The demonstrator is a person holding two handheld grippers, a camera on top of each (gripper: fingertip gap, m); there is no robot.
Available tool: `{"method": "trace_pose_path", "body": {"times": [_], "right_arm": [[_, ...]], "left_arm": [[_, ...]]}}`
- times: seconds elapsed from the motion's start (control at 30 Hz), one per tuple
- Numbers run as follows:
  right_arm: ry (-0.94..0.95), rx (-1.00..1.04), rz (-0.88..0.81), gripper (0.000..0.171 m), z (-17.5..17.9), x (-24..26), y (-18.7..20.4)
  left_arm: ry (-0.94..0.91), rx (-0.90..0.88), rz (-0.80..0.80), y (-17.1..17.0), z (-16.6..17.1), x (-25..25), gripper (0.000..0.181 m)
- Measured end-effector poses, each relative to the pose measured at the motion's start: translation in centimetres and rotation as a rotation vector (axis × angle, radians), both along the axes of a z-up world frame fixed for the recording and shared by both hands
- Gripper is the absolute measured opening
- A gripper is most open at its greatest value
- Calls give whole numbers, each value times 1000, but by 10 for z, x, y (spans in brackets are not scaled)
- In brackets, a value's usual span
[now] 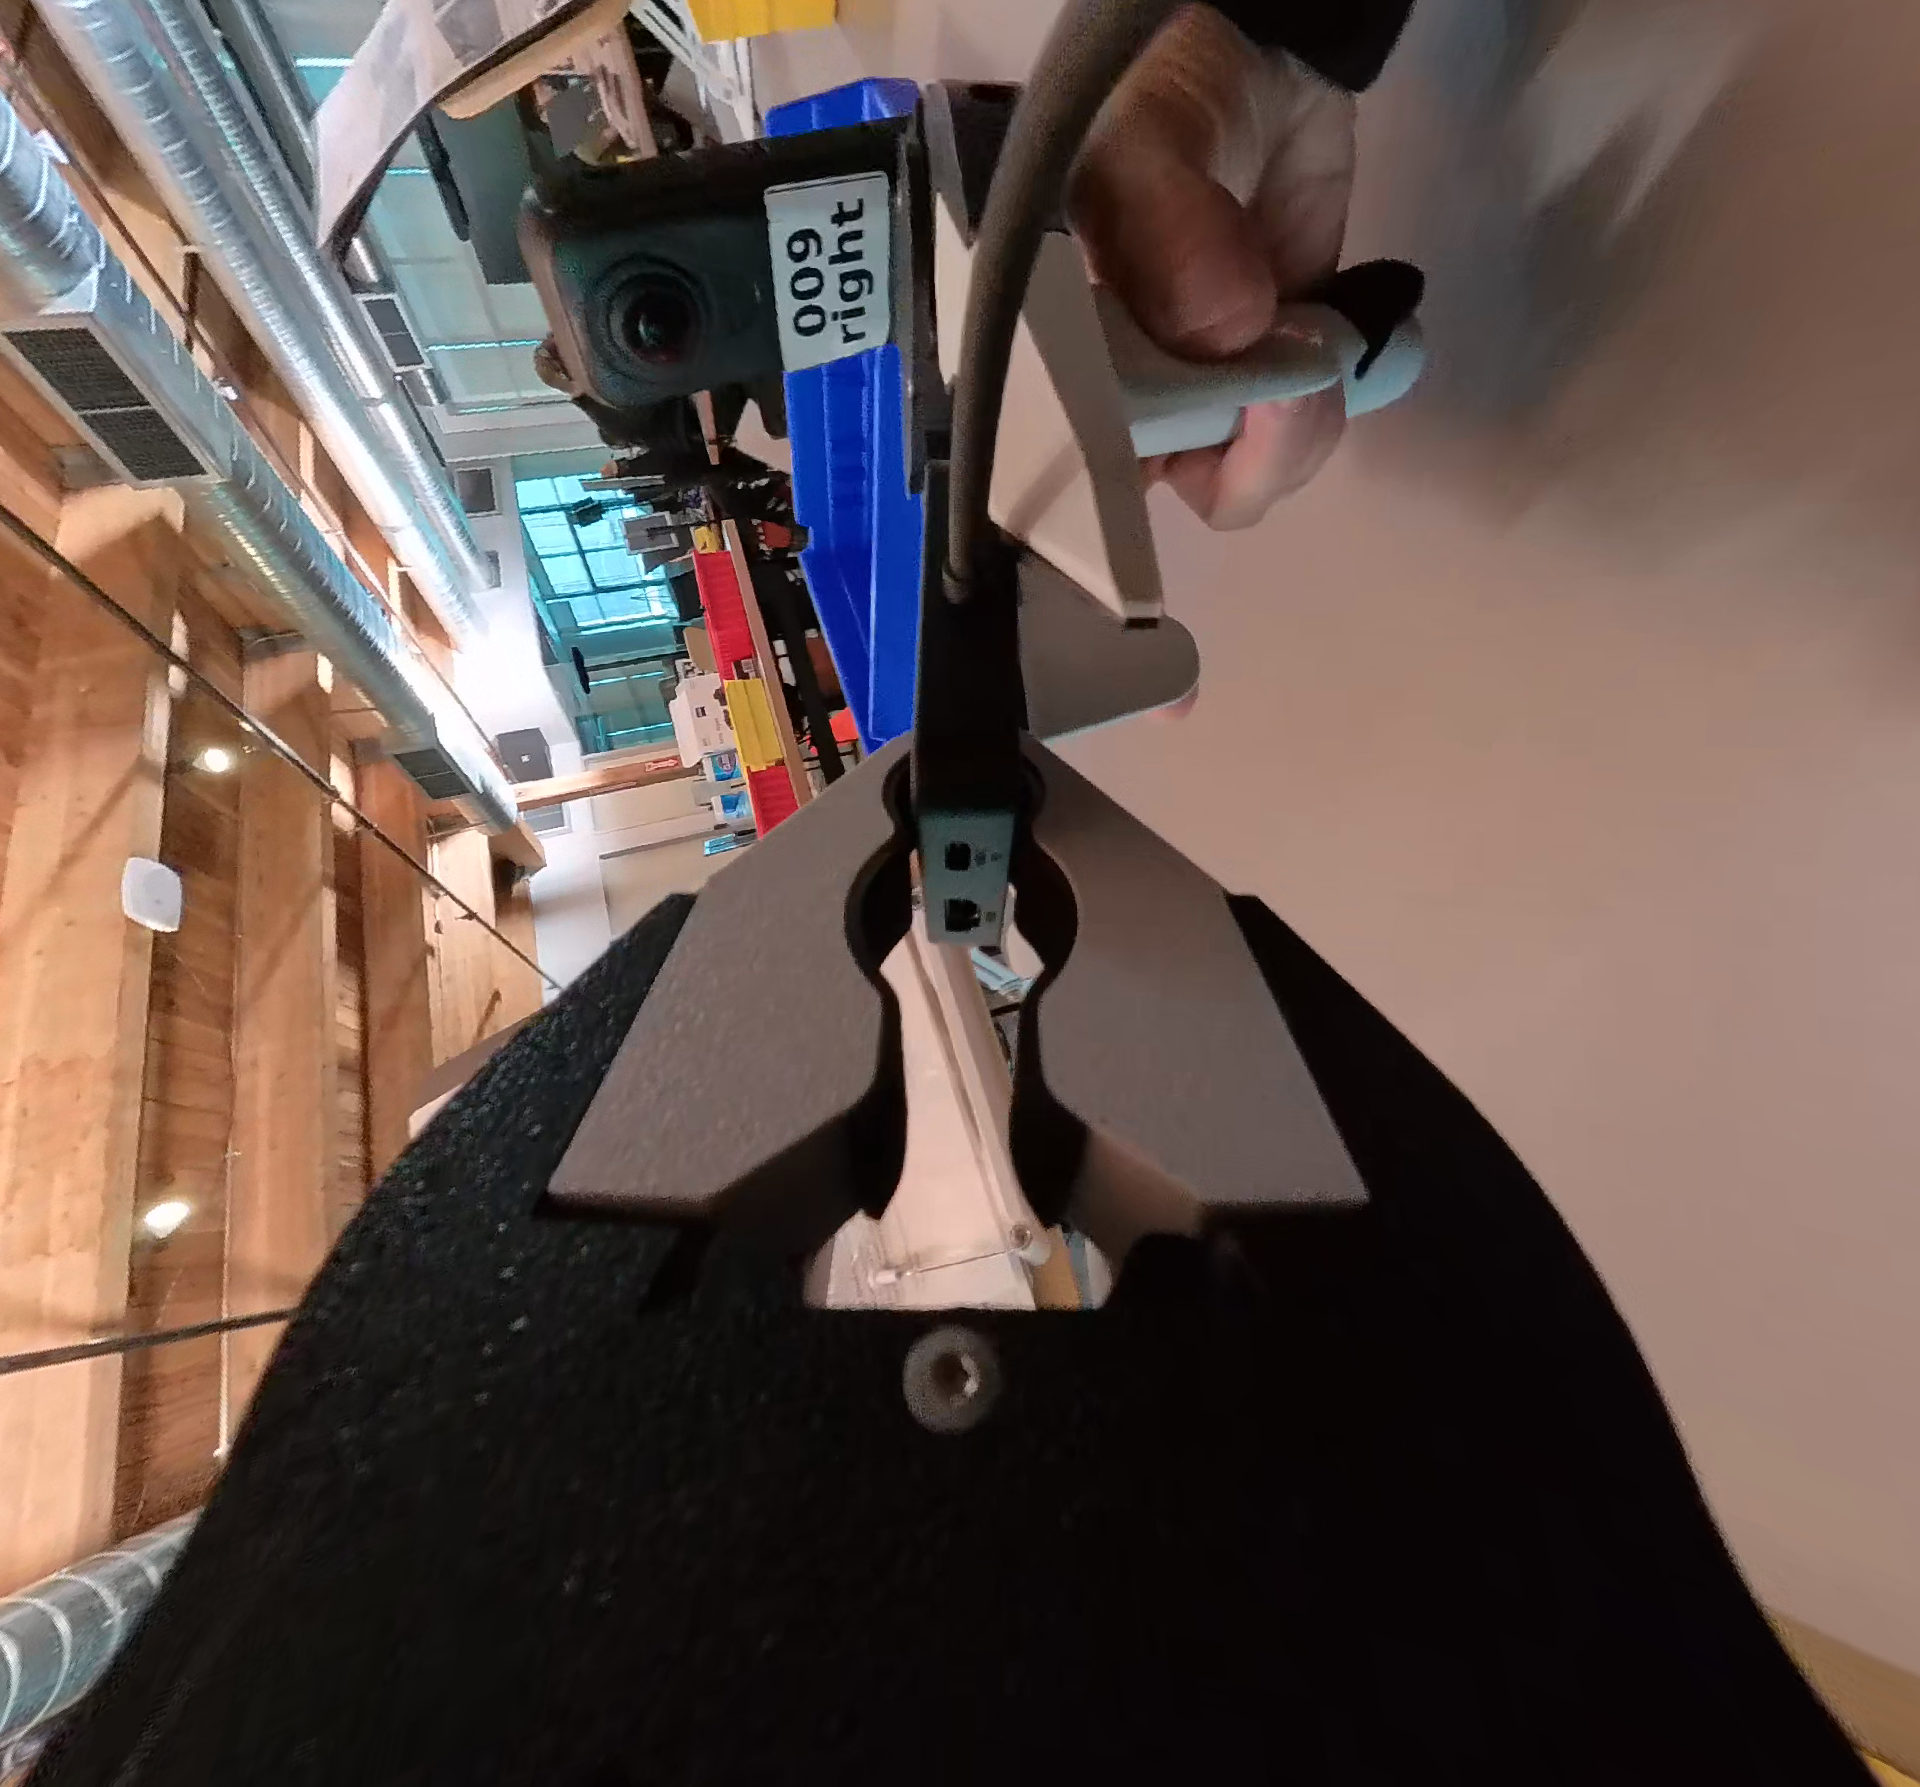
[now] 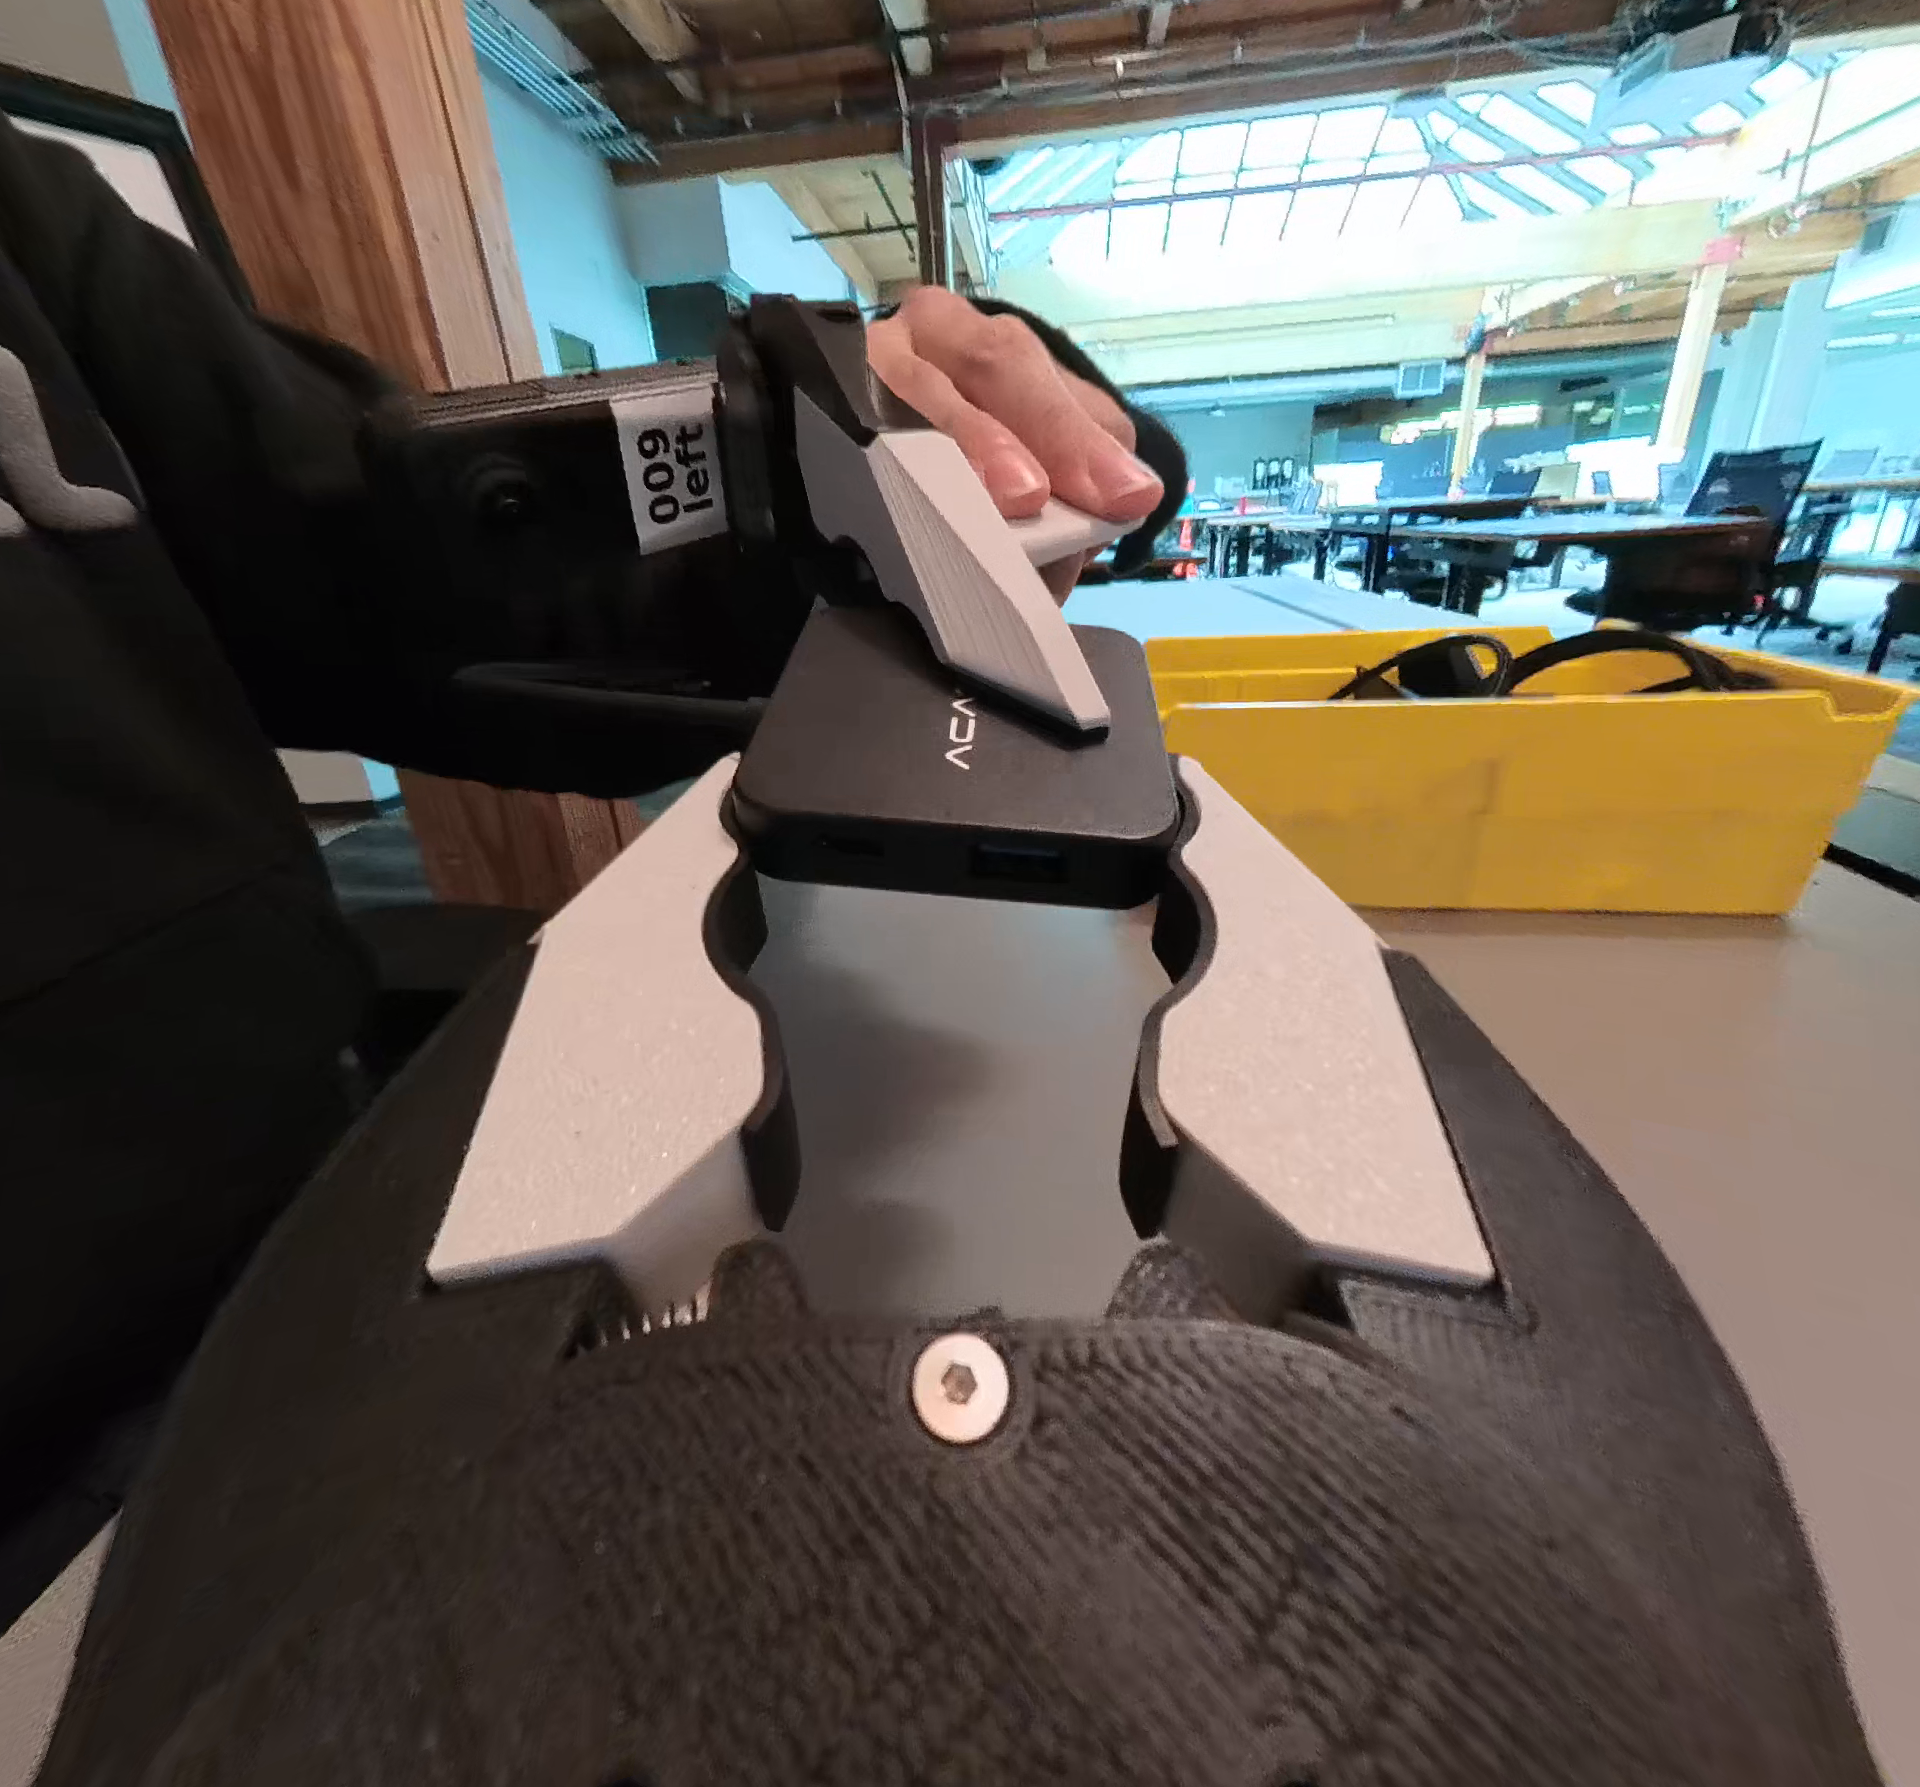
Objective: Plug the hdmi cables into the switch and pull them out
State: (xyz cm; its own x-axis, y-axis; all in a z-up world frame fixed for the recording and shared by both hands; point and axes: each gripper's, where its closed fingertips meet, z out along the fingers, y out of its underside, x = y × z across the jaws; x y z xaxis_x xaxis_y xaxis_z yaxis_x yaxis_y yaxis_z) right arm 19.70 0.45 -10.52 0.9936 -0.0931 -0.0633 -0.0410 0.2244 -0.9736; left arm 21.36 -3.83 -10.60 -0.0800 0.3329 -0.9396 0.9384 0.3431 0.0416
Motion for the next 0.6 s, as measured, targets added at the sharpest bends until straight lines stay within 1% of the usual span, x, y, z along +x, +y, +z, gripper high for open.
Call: {"method": "trace_pose_path", "body": {"times": [0.07,0.17,0.27,0.43,0.5,0.57,0.6], "right_arm": [[24,8,11,76,-1,0,1],[6,-7,18,78,-2,-2,4],[6,-50,20,79,-9,-2,7],[-7,-110,8,76,-14,0,8],[-10,-88,-10,76,-11,2,7],[-12,-62,-30,76,-8,5,4],[-10,-60,-43,76,-8,8,1]], "left_arm": [[-12,20,-1,2,-4,1,10],[-5,51,-2,4,-7,-1,10],[-33,70,-7,7,-10,-1,10],[-23,75,5,8,-11,1,11],[29,56,35,8,-9,3,12],[150,6,82,9,-5,6,14],[221,-33,113,10,-1,9,22]]}}
